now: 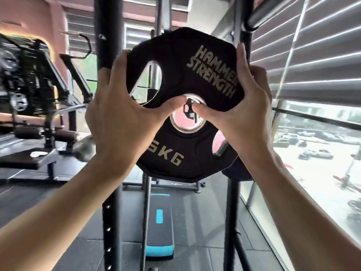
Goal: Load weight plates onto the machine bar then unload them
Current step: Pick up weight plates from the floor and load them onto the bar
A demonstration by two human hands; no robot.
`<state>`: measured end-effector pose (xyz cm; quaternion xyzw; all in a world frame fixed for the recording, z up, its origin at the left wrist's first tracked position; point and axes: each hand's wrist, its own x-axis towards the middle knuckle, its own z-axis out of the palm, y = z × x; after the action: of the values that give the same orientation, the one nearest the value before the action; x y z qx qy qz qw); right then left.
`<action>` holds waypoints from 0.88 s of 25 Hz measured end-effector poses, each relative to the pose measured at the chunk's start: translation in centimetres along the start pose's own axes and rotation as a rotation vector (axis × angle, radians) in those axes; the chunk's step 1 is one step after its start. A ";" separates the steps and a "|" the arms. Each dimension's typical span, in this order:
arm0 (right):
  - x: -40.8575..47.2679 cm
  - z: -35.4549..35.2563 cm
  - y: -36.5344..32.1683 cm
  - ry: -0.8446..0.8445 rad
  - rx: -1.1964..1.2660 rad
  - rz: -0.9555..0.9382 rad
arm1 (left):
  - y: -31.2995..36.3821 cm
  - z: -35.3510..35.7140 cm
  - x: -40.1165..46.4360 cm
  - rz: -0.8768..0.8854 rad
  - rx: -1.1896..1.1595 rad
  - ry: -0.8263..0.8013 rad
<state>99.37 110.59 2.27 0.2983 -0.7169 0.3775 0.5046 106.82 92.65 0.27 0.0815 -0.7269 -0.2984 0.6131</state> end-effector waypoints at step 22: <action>-6.8 14.5 -6.6 -0.361 0.217 0.003 | -15.7 -7.5 -2.0 -0.157 0.208 0.044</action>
<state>99.56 95.14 -5.55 0.4125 -0.7513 0.3937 0.3323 110.42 78.41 -9.31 0.2079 -0.7316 -0.2667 0.5919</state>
